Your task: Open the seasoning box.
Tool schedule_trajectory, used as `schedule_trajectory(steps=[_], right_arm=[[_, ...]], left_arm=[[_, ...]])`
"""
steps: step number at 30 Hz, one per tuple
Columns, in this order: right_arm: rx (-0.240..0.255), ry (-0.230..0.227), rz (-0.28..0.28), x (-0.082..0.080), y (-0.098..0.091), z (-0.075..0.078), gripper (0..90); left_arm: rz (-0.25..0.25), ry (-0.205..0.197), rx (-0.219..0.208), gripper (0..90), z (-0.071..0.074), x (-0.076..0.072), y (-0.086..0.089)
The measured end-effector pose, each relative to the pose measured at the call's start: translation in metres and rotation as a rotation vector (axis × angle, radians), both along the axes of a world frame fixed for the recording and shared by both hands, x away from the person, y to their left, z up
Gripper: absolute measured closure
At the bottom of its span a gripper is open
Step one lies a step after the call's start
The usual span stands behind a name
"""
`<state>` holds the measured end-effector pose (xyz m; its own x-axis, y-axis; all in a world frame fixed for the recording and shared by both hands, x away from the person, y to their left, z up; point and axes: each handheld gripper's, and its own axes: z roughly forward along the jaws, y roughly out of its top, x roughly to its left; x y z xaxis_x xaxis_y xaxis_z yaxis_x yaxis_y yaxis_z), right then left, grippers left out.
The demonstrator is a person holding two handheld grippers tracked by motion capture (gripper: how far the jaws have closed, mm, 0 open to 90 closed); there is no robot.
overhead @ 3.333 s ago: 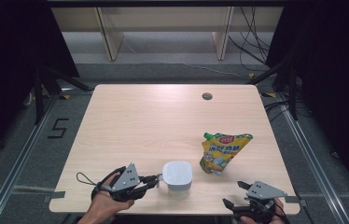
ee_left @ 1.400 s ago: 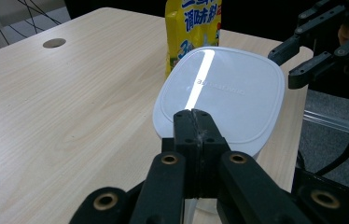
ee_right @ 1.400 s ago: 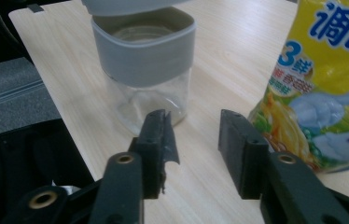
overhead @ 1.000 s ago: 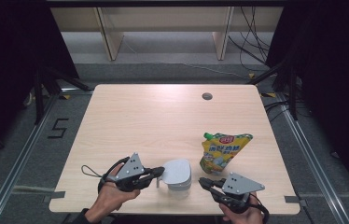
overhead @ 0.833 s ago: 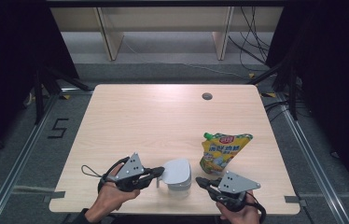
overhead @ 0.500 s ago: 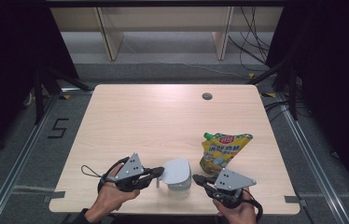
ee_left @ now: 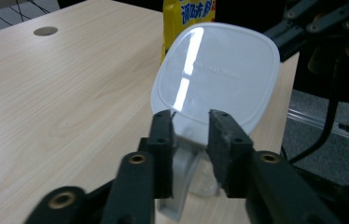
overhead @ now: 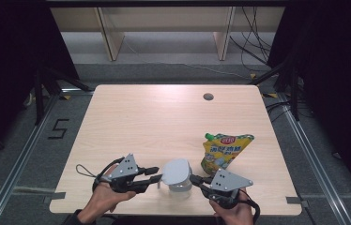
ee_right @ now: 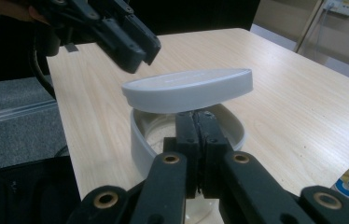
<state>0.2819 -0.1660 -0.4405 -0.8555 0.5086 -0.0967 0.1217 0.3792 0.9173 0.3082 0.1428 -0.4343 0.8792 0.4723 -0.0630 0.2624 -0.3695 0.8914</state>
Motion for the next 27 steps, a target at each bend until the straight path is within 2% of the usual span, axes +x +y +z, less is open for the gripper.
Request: schedule_trajectory(steps=[1,3,5,6,7,8,11,12,13,14,16,17,18,20,21,22,24,26,27], right_arm=[[0.000,0.000,0.000,0.000,0.000,0.000,89.7],[0.001,-0.003,0.000,0.000,0.001,0.001,89.7],[0.002,-0.012,-0.005,0.000,0.004,0.001,89.7],[0.006,-0.012,-0.009,-0.001,0.005,0.001,89.7],[0.007,-0.033,-0.010,0.000,0.006,0.002,89.4],[0.007,-0.024,-0.001,-0.001,0.008,0.004,89.3],[0.009,-0.032,0.008,-0.001,0.011,0.005,89.2],[0.009,-0.040,-0.005,-0.002,0.012,0.006,89.2],[0.009,-0.039,0.000,-0.002,0.013,0.007,89.2],[0.012,-0.043,-0.002,-0.003,0.014,0.009,89.0],[0.019,-0.056,0.000,-0.002,0.017,0.010,89.0],[0.019,-0.056,0.000,-0.002,0.017,0.010,89.0],[0.017,-0.056,0.003,-0.002,0.017,0.011,89.0],[0.017,-0.063,0.008,-0.003,0.020,0.012,89.0],[0.014,-0.054,0.018,-0.003,0.021,0.013,88.9],[0.011,-0.064,0.021,-0.003,0.024,0.013,88.8],[0.017,-0.058,0.021,-0.004,0.026,0.014,88.8],[0.007,-0.067,0.034,-0.004,0.029,0.016,88.2],[0.007,-0.067,0.034,-0.004,0.029,0.016,88.2]], left_arm=[[-0.002,0.006,0.012,61.3,-0.001,-0.001,0.002],[-0.003,0.006,0.039,54.5,-0.005,-0.004,0.006],[0.009,0.021,0.046,49.3,-0.011,-0.008,0.007],[0.008,0.020,0.066,46.7,-0.014,-0.009,0.009],[0.024,0.042,0.056,44.0,-0.017,-0.011,0.010],[0.049,0.054,0.060,39.5,-0.022,-0.013,0.014],[0.052,0.043,0.067,37.8,-0.026,-0.015,0.020],[0.079,0.050,0.066,37.8,-0.028,-0.019,0.023],[0.078,0.045,0.063,37.7,-0.030,-0.020,0.026],[0.089,0.056,0.059,37.4,-0.032,-0.022,0.029],[0.114,0.047,0.069,37.1,-0.034,-0.025,0.037],[0.114,0.047,0.069,36.6,-0.034,-0.025,0.037],[0.110,0.048,0.052,36.6,-0.036,-0.025,0.038],[0.123,0.045,0.052,34.2,-0.040,-0.027,0.039],[0.112,0.046,0.071,33.2,-0.041,-0.028,0.039],[0.099,0.058,0.099,31.5,-0.046,-0.030,0.038],[0.100,0.054,0.100,31.0,-0.049,-0.032,0.037],[0.091,0.075,0.113,29.4,-0.052,-0.035,0.036],[0.092,0.074,0.106,29.4,-0.055,-0.036,0.035]])
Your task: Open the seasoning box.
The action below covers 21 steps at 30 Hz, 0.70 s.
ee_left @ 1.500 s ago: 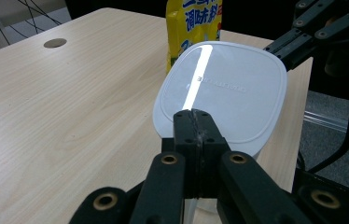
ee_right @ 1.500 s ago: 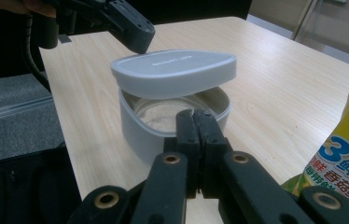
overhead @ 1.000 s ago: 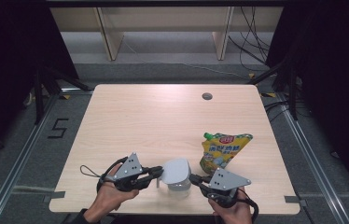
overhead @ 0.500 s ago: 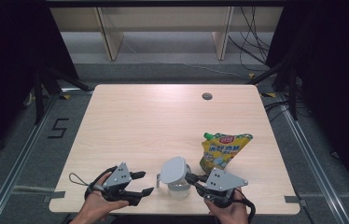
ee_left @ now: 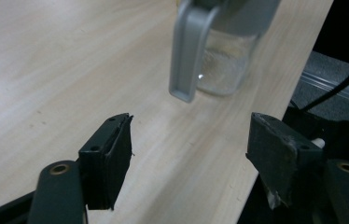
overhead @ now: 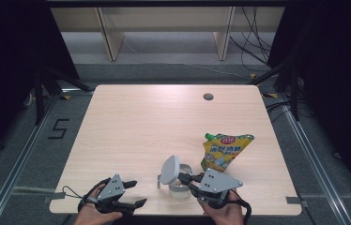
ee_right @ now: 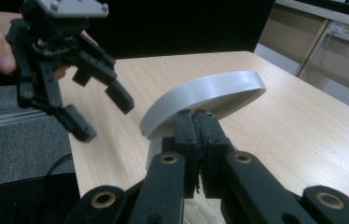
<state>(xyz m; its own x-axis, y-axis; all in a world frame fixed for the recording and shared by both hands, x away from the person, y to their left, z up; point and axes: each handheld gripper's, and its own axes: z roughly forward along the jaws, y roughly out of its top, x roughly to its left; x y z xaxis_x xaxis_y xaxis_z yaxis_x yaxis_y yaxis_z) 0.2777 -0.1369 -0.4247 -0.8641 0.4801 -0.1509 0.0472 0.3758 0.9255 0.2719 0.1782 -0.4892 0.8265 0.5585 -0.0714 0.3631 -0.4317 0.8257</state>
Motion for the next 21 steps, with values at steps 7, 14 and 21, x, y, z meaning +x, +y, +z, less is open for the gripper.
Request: schedule_trajectory(steps=[7,14,21], right_arm=[[0.002,-0.008,0.016,0.000,0.008,0.001,87.9],[-0.004,-0.002,0.058,-0.002,0.023,0.001,87.9],[0.008,-0.010,0.047,0.000,0.015,0.001,82.9]], left_arm=[[0.018,0.005,0.001,28.5,-0.001,-0.004,0.002],[0.027,0.001,0.002,28.5,-0.003,-0.003,0.001],[0.023,-0.013,0.006,28.7,-0.002,-0.002,0.001]])
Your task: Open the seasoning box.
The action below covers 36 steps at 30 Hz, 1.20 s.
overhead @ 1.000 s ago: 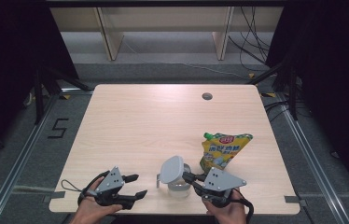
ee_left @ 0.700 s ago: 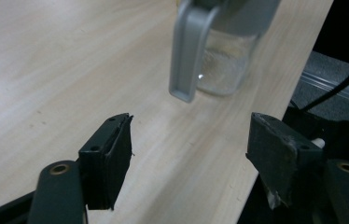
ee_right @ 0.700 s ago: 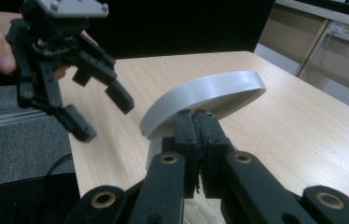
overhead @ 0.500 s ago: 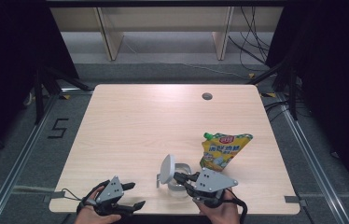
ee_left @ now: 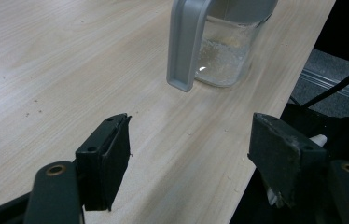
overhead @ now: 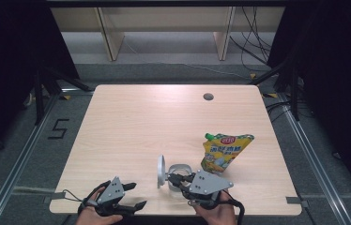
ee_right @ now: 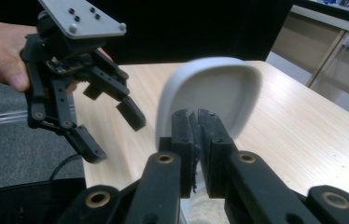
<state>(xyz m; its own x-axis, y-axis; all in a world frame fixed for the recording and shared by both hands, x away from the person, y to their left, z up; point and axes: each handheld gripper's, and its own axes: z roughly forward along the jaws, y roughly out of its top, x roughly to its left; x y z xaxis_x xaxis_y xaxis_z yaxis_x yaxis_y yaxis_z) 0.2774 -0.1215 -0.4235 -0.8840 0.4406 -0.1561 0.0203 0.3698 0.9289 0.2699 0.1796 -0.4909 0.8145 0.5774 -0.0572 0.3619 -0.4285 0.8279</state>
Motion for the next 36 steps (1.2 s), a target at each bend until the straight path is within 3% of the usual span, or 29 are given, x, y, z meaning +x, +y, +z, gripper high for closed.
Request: schedule_trajectory(steps=[1,2,4,5,6,7,8,9,10,15,16,18,19,24,26,28,29,30,32,34,35,36], right_arm=[[0.000,0.000,0.000,0.000,0.000,0.000,82.9],[0.004,-0.009,-0.033,0.000,-0.008,0.000,77.5],[0.006,-0.008,-0.033,0.001,-0.014,0.000,75.8],[0.022,-0.006,-0.043,0.000,-0.019,-0.001,74.0],[0.028,0.013,-0.054,0.000,-0.032,-0.002,70.0],[0.028,0.013,-0.054,0.000,-0.032,-0.002,70.0],[0.029,0.005,-0.073,0.001,-0.045,-0.003,67.2],[0.029,0.005,-0.073,0.001,-0.045,-0.003,67.2],[0.025,0.012,-0.104,0.000,-0.058,-0.005,64.6],[0.035,0.014,-0.151,0.003,-0.085,-0.011,61.8],[0.031,0.057,-0.188,0.000,-0.095,-0.015,60.9],[0.027,0.040,-0.194,0.001,-0.100,-0.017,60.8],[0.033,0.055,-0.205,0.001,-0.104,-0.020,60.5],[0.012,0.093,-0.264,0.001,-0.123,-0.028,57.2],[0.021,0.090,-0.284,0.004,-0.131,-0.031,55.7],[0.035,0.115,-0.315,0.006,-0.138,-0.035,53.4],[0.040,0.133,-0.317,0.008,-0.141,-0.036,52.2],[0.050,0.130,-0.332,0.010,-0.143,-0.038,49.7],[0.070,0.157,-0.369,0.016,-0.153,-0.043,45.7],[0.072,0.148,-0.396,0.017,-0.156,-0.043,43.3],[0.081,0.181,-0.409,0.019,-0.158,-0.045,41.2],[0.082,0.175,-0.443,0.020,-0.160,-0.046,40.2]], left_arm=[[0.005,0.012,-0.024,28.7,0.000,-0.001,-0.001],[0.007,0.005,-0.009,28.7,-0.001,0.000,-0.001],[0.009,0.006,-0.003,28.7,-0.002,0.001,0.000],[0.000,0.000,0.020,28.7,-0.001,0.002,0.001],[0.010,0.006,-0.009,28.7,-0.002,0.001,0.000],[0.010,0.006,-0.009,28.7,-0.002,0.001,0.000],[-0.001,0.003,0.021,28.7,0.000,0.002,0.002],[-0.001,0.003,0.021,28.7,0.000,0.002,0.002],[0.006,-0.003,-0.008,28.7,-0.001,0.000,0.000],[-0.012,-0.012,0.002,28.7,-0.001,0.002,0.001],[-0.011,-0.015,0.013,28.7,-0.001,0.002,0.001],[0.005,-0.001,0.023,28.7,-0.001,0.002,0.002],[0.014,-0.002,0.002,28.7,-0.002,0.001,0.000],[0.007,0.000,0.006,28.7,-0.002,0.001,0.000],[0.004,0.003,0.008,28.7,-0.002,0.001,0.000],[0.009,-0.005,0.016,28.7,-0.003,0.002,0.000],[0.007,-0.007,0.040,28.7,-0.003,0.002,0.001],[0.009,0.001,0.014,28.7,-0.003,0.002,0.000],[-0.009,-0.022,0.015,28.7,-0.004,0.004,-0.001],[0.006,-0.003,0.003,28.7,-0.005,0.003,-0.002],[0.003,-0.005,0.017,28.7,-0.004,0.003,-0.001],[-0.001,-0.008,0.025,28.7,-0.003,0.003,-0.001]])
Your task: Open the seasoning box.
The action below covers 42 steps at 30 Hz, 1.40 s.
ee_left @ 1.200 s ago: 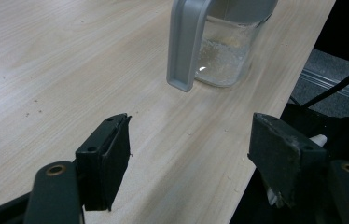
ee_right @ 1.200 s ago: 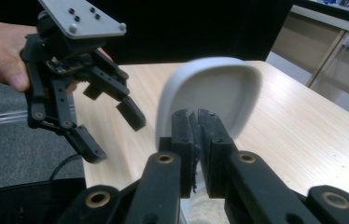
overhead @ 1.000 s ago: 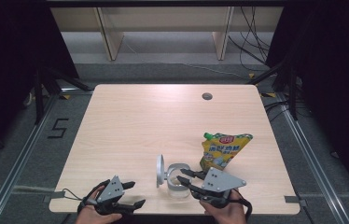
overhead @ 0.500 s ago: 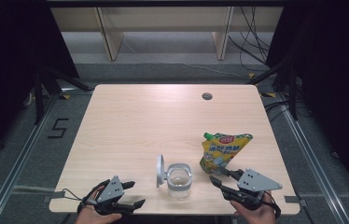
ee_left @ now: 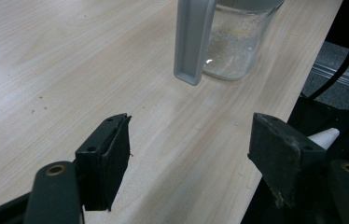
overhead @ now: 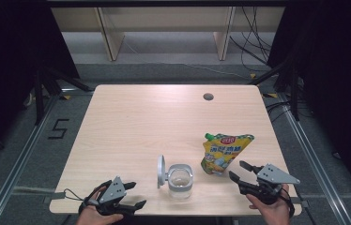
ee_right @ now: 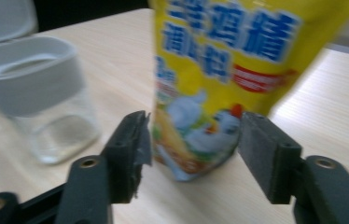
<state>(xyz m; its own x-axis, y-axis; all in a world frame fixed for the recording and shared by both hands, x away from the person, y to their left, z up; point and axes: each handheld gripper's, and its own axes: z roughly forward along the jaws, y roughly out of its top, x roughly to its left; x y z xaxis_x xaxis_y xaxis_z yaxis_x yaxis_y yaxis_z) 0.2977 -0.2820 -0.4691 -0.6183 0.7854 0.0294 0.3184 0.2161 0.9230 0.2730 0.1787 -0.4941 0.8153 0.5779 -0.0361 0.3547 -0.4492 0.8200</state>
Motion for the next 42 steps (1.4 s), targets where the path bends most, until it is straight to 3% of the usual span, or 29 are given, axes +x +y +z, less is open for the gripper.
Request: schedule_trajectory(steps=[1,2,5,7,9,10,11,12,13,16,20,23,25,28,30,32,34,36,40,41,42], right_arm=[[-0.009,0.007,0.004,0.002,-0.004,0.000,40.0],[0.024,0.014,-0.027,0.005,-0.006,-0.003,38.2],[0.024,0.002,-0.025,0.011,-0.011,-0.004,36.7],[0.033,0.025,-0.040,0.012,-0.013,-0.006,34.6],[0.038,0.008,-0.023,0.018,-0.014,-0.009,34.0],[0.046,0.003,-0.007,0.023,-0.015,-0.009,32.6],[0.028,-0.024,0.000,0.027,-0.016,-0.010,32.2],[0.035,-0.011,0.005,0.029,-0.014,-0.010,32.0],[0.035,-0.011,0.005,0.029,-0.014,-0.010,32.0],[0.023,0.023,-0.003,0.038,-0.010,-0.013,30.9],[0.018,0.017,0.008,0.046,-0.009,-0.015,30.1],[-0.006,-0.012,0.032,0.052,-0.009,-0.015,32.4],[0.022,-0.015,0.050,0.054,-0.005,-0.015,34.4],[0.038,-0.060,0.080,0.060,-0.003,-0.015,35.0],[0.020,-0.055,0.113,0.063,-0.003,-0.015,35.9],[0.030,-0.057,0.102,0.063,0.000,-0.015,36.6],[0.041,-0.066,0.121,0.067,0.001,-0.017,43.0],[0.035,-0.066,0.139,0.067,0.001,-0.016,42.4],[0.038,-0.046,0.106,0.063,0.002,-0.015,45.0],[0.049,-0.073,0.100,0.062,0.003,-0.015,45.1],[0.054,-0.062,0.092,0.059,0.003,-0.014,45.9]], left_arm=[[0.009,0.000,-0.018,28.7,-0.001,0.000,-0.001],[0.009,-0.008,-0.024,28.7,-0.001,0.000,-0.001],[0.010,0.006,-0.011,28.7,-0.001,-0.001,-0.001],[0.011,0.009,-0.007,28.7,-0.001,-0.001,-0.002],[-0.002,0.011,0.000,28.7,-0.001,0.000,-0.002],[-0.008,0.003,0.023,28.7,-0.001,0.001,-0.001],[-0.006,0.009,0.029,28.7,-0.001,0.001,-0.001],[-0.006,0.009,0.029,28.7,-0.001,0.001,-0.001],[0.000,0.018,0.002,28.7,-0.001,0.000,-0.002],[0.006,0.016,-0.006,28.7,-0.003,0.001,-0.002],[0.009,0.014,-0.005,28.7,-0.003,0.001,-0.002],[0.008,0.002,0.028,28.7,-0.003,0.003,0.000],[0.010,0.009,0.004,28.7,-0.004,0.002,-0.002],[0.004,0.015,0.017,28.7,-0.004,0.002,-0.002],[0.003,0.015,0.020,28.7,-0.004,0.002,-0.002],[0.001,0.006,0.029,28.7,-0.005,0.003,-0.001],[-0.001,0.019,0.014,28.7,-0.004,0.002,-0.002],[-0.004,0.018,0.023,28.7,-0.003,0.002,-0.001],[-0.007,0.015,0.034,28.7,-0.003,0.002,-0.001],[-0.001,0.005,0.026,28.7,-0.004,0.001,-0.002],[-0.007,0.006,0.034,28.7,-0.004,0.001,-0.002]])
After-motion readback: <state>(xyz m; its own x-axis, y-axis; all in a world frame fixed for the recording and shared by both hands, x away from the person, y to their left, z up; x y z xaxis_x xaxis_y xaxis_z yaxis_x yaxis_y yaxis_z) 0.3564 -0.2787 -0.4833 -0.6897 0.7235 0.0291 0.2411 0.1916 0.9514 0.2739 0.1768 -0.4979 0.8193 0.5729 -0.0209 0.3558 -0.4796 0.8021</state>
